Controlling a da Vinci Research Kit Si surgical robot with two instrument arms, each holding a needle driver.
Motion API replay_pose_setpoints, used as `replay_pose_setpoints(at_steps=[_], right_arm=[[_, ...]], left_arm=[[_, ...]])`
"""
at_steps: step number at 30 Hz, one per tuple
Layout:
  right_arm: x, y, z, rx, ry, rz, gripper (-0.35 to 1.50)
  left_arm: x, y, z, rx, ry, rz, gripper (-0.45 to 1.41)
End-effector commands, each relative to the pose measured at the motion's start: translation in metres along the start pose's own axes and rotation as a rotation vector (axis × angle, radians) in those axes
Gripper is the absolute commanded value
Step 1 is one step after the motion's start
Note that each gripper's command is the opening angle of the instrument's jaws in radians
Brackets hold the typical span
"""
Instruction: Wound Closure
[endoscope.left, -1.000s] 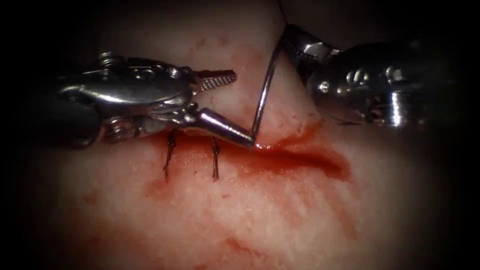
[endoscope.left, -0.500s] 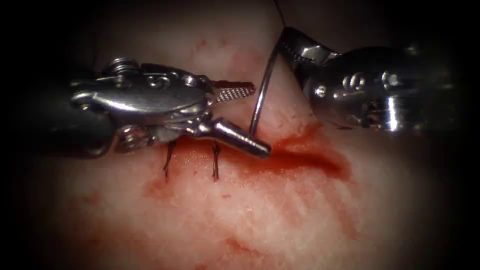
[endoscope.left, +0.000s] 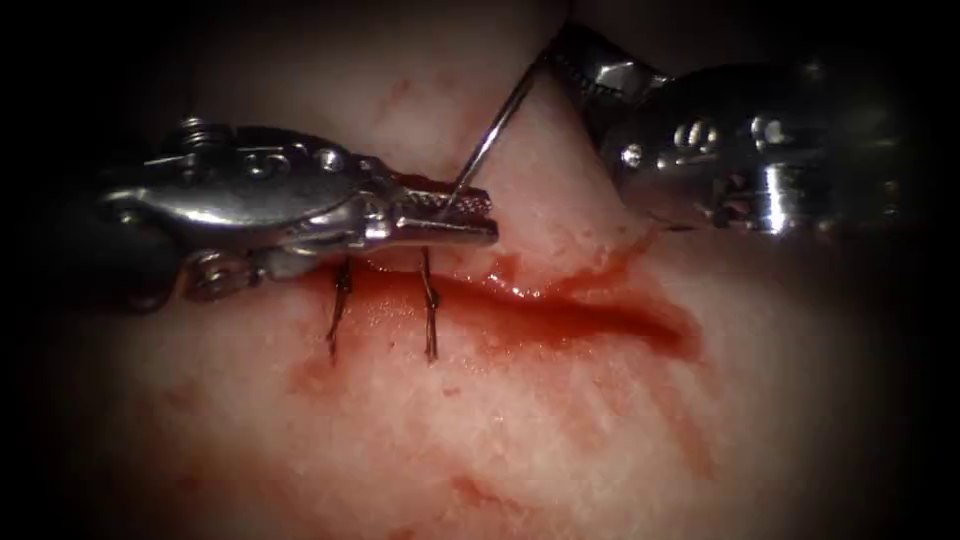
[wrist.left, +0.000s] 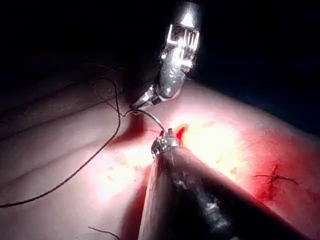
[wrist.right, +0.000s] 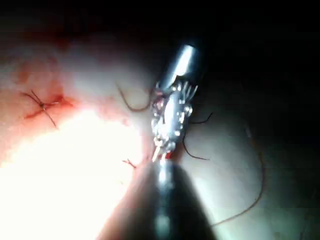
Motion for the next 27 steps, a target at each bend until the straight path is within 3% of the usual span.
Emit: replay_pose_setpoints(at_steps=[1, 2, 3, 4, 6, 12, 17, 21, 23, 27], right_arm=[[0.0007, -0.0003, 0.0006, -0.001, 0.002, 0.029, -0.35], [0.0007, -0.0002, 0.0005, 0.003, 0.005, 0.042, -0.35], [0.0007, 0.0000, 0.0003, 0.013, 0.007, 0.094, 0.05], [0.0005, 0.0000, 0.0000, 0.018, 0.005, 0.139, 0.31], [0.0003, 0.0001, -0.0005, 0.039, -0.007, 0.190, 0.49], [0.0000, 0.0005, -0.0019, 0.105, -0.013, 0.253, 0.71], [-0.0005, 0.0006, -0.0027, 0.174, 0.012, 0.343, 0.59], [-0.0012, 0.0005, -0.0026, 0.298, 0.149, 0.638, 0.56], [-0.0014, 0.0002, -0.0023, 0.389, 0.197, 0.804, 0.66], [-0.0019, -0.0004, -0.0018, 0.496, 0.220, 1.032, 0.79]], left_arm=[[-0.0002, -0.0003, 0.0007, -0.001, 0.001, 0.007, -0.45], [-0.0002, -0.0004, 0.0007, -0.001, 0.001, 0.007, -0.45], [-0.0003, -0.0007, 0.0005, -0.003, 0.004, 0.007, -0.45], [-0.0004, -0.0010, 0.0004, -0.004, 0.003, 0.007, -0.45], [-0.0004, -0.0013, 0.0002, -0.005, 0.006, 0.007, -0.45], [-0.0005, -0.0016, -0.0001, -0.026, 0.017, 0.024, -0.45], [-0.0007, -0.0014, -0.0002, -0.088, 0.048, 0.041, -0.45], [-0.0020, -0.0006, -0.0009, -0.185, 0.085, 0.117, -0.45], [-0.0028, -0.0003, -0.0011, -0.200, 0.095, 0.193, -0.45], [-0.0041, 0.0004, -0.0014, -0.132, 0.112, 0.320, -0.45]])
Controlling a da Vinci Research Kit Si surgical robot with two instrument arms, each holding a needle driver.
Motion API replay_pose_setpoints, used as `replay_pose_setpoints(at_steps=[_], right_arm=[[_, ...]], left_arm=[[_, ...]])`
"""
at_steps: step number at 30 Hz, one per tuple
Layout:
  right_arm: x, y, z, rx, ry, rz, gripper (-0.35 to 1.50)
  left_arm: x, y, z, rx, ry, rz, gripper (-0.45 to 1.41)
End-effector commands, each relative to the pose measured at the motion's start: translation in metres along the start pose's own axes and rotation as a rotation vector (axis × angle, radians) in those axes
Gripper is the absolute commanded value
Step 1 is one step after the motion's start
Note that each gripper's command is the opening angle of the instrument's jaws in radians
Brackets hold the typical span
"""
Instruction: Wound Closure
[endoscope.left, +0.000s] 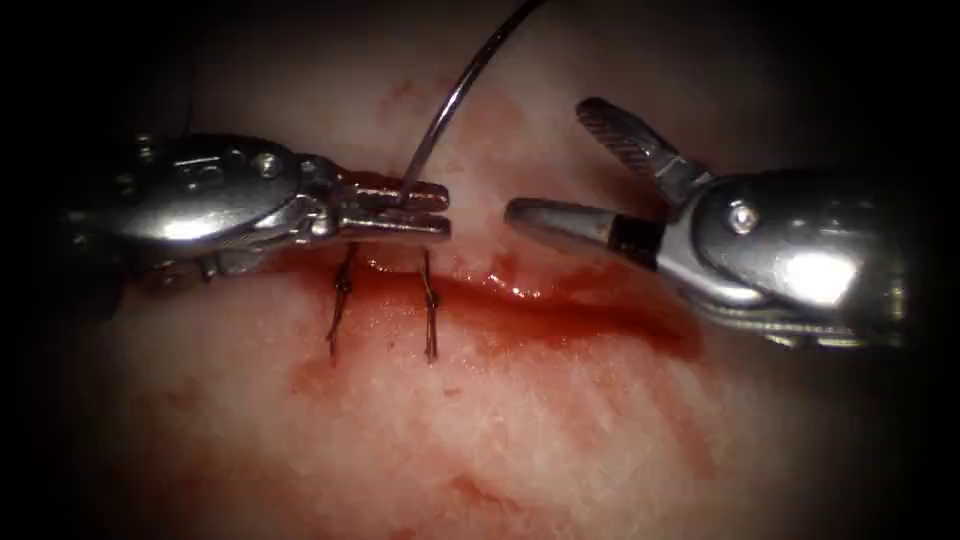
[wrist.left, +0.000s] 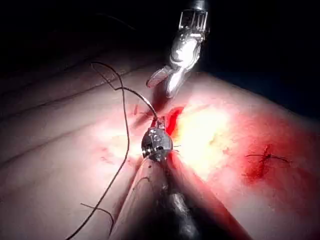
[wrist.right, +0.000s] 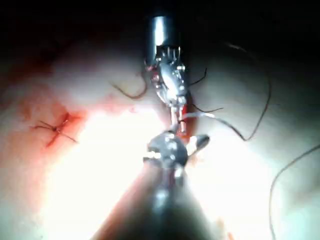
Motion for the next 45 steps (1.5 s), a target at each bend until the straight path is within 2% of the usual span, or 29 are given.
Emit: replay_pose_setpoints(at_steps=[1, 7, 10, 12, 24, 29, 33, 41, 45], right_arm=[[-0.0008, -0.0002, 0.0007, 0.024, 0.007, 0.041, 0.79], [-0.0017, 0.0006, 0.0007, 0.101, 0.072, 0.188, 0.81], [-0.0022, 0.0011, 0.0007, 0.137, 0.119, 0.292, 0.93], [-0.0022, 0.0011, 0.0009, 0.143, 0.132, 0.310, 0.98], [-0.0013, 0.0001, 0.0025, 0.064, 0.150, 0.331, 0.91], [-0.0011, 0.0001, 0.0029, -0.031, 0.130, 0.285, 0.93], [-0.0015, 0.0006, 0.0031, -0.103, 0.065, 0.265, 0.94], [-0.0023, 0.0005, 0.0036, -0.109, 0.021, 0.253, 0.94], [-0.0022, 0.0001, 0.0045, -0.076, 0.016, 0.289, 0.81]], left_arm=[[-0.0006, 0.0001, 0.0007, 0.019, -0.004, 0.024, -0.45], [-0.0016, 0.0011, 0.0009, 0.133, -0.030, 0.174, -0.45], [-0.0023, 0.0015, 0.0013, 0.218, -0.062, 0.278, -0.45], [-0.0025, 0.0017, 0.0015, 0.262, -0.078, 0.299, -0.45], [-0.0047, 0.0024, 0.0028, 0.499, -0.285, 0.425, -0.45], [-0.0060, 0.0028, 0.0038, 0.541, -0.332, 0.466, -0.45], [-0.0058, 0.0029, 0.0036, 0.555, -0.355, 0.500, -0.45], [-0.0058, 0.0032, 0.0037, 0.569, -0.379, 0.536, -0.45], [-0.0059, 0.0036, 0.0041, 0.571, -0.391, 0.570, -0.45]])
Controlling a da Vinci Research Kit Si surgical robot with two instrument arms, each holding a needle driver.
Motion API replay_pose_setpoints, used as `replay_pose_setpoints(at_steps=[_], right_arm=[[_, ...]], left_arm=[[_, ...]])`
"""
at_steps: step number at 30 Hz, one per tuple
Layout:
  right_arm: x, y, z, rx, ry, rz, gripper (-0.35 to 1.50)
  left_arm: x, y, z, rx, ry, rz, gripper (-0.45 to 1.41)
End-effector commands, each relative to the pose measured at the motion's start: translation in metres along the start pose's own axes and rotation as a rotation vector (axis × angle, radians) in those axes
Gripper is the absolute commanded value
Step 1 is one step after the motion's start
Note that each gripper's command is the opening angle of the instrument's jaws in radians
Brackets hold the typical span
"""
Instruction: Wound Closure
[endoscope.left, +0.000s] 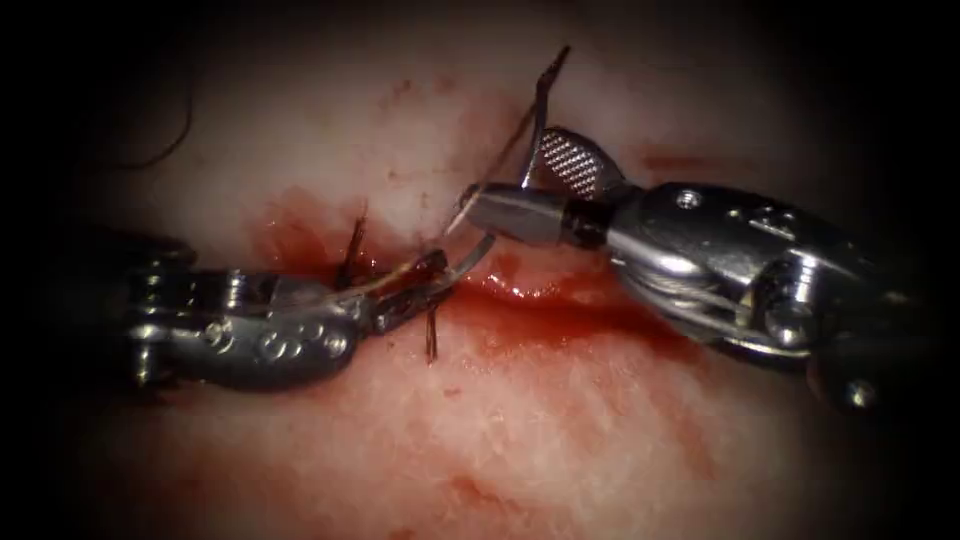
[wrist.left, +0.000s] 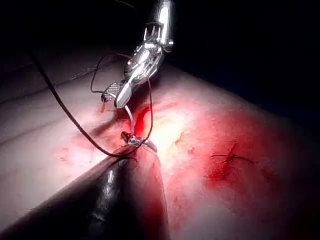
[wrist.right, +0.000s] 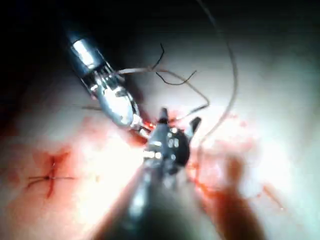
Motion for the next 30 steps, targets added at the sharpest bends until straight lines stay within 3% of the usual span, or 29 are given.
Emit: replay_pose_setpoints(at_steps=[1, 4, 6, 7, 8, 13, 15, 17, 22, 30], right_arm=[[0.0000, -0.0006, 0.0009, 0.000, 0.000, 0.021, 0.79], [0.0001, -0.0005, 0.0010, 0.000, -0.003, 0.081, 0.67], [0.0001, -0.0005, 0.0010, 0.000, -0.007, 0.134, 0.44], [0.0000, -0.0004, 0.0010, 0.004, -0.008, 0.139, 0.24], [0.0000, -0.0005, 0.0009, 0.015, -0.023, 0.149, -0.35], [0.0000, -0.0002, 0.0005, -0.002, -0.052, 0.150, -0.35], [0.0000, -0.0001, 0.0003, -0.003, -0.051, 0.144, -0.35], [0.0000, 0.0001, 0.0002, -0.001, -0.050, 0.113, -0.35], [0.0000, 0.0002, 0.0001, 0.011, -0.051, 0.060, -0.35], [-0.0001, 0.0001, 0.0000, 0.149, -0.082, -0.071, -0.35]], left_arm=[[0.0000, 0.0006, 0.0007, -0.001, 0.000, 0.000, -0.45], [0.0000, 0.0006, 0.0008, 0.001, -0.002, 0.017, -0.45], [0.0000, 0.0006, 0.0007, 0.002, -0.004, 0.016, -0.45], [0.0000, 0.0006, 0.0007, 0.002, -0.004, 0.016, -0.45], [0.0001, 0.0006, 0.0007, 0.003, -0.006, 0.015, -0.45], [0.0002, 0.0003, 0.0006, 0.002, -0.011, 0.018, 0.12], [0.0004, 0.0002, 0.0005, -0.001, -0.006, 0.014, 0.59], [0.0010, -0.0002, 0.0002, -0.019, 0.014, -0.006, 0.83], [0.0025, -0.0011, -0.0006, -0.105, 0.085, -0.177, 1.11], [0.0052, -0.0048, -0.0032, -0.356, 0.171, -0.605, 1.14]])
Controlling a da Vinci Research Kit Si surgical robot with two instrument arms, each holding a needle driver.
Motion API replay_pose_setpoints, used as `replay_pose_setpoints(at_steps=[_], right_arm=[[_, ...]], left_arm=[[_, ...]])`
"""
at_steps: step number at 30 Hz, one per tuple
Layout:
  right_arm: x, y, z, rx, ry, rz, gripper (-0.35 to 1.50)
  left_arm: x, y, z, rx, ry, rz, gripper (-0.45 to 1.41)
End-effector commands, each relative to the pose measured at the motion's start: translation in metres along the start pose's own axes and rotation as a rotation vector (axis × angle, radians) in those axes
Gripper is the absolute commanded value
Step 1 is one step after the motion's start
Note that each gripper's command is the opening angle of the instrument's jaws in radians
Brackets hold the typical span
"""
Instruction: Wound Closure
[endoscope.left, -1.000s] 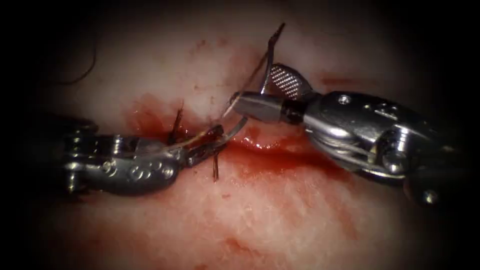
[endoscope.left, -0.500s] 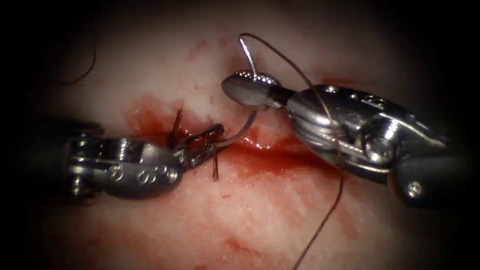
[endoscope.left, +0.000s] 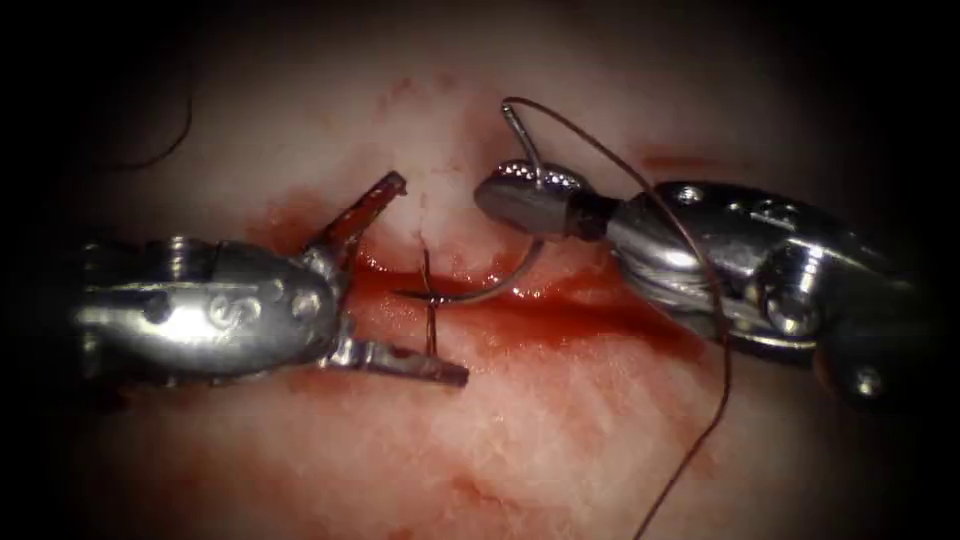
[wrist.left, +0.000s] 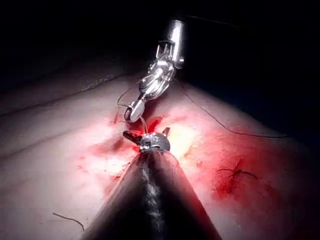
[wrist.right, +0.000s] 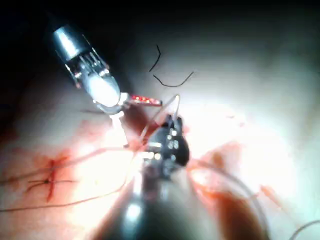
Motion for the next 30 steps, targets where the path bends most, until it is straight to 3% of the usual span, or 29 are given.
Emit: replay_pose_setpoints(at_steps=[1, 6, 11, 16, 23, 30], right_arm=[[-0.0001, -0.0002, 0.0006, 0.024, -0.003, -0.021, -0.35], [0.0001, -0.0003, 0.0002, 0.064, 0.006, -0.125, -0.35], [0.0006, -0.0001, -0.0002, 0.149, 0.018, -0.207, -0.35], [0.0008, -0.0003, 0.0001, 0.287, 0.031, -0.449, -0.35], [0.0008, -0.0004, 0.0005, 0.416, 0.049, -0.716, -0.35], [0.0007, -0.0007, 0.0004, 0.528, 0.061, -0.832, -0.35]], left_arm=[[0.0000, -0.0003, 0.0004, -0.039, 0.008, -0.028, 1.14], [-0.0002, -0.0018, -0.0008, -0.199, 0.021, -0.107, 1.13], [-0.0016, -0.0025, -0.0004, -0.297, -0.059, -0.153, 1.13], [-0.0023, -0.0025, 0.0012, -0.368, -0.092, -0.200, 1.09], [-0.0022, -0.0025, 0.0018, -0.404, -0.188, -0.229, 1.08], [-0.0026, -0.0027, 0.0029, -0.421, -0.247, -0.238, 1.04]])
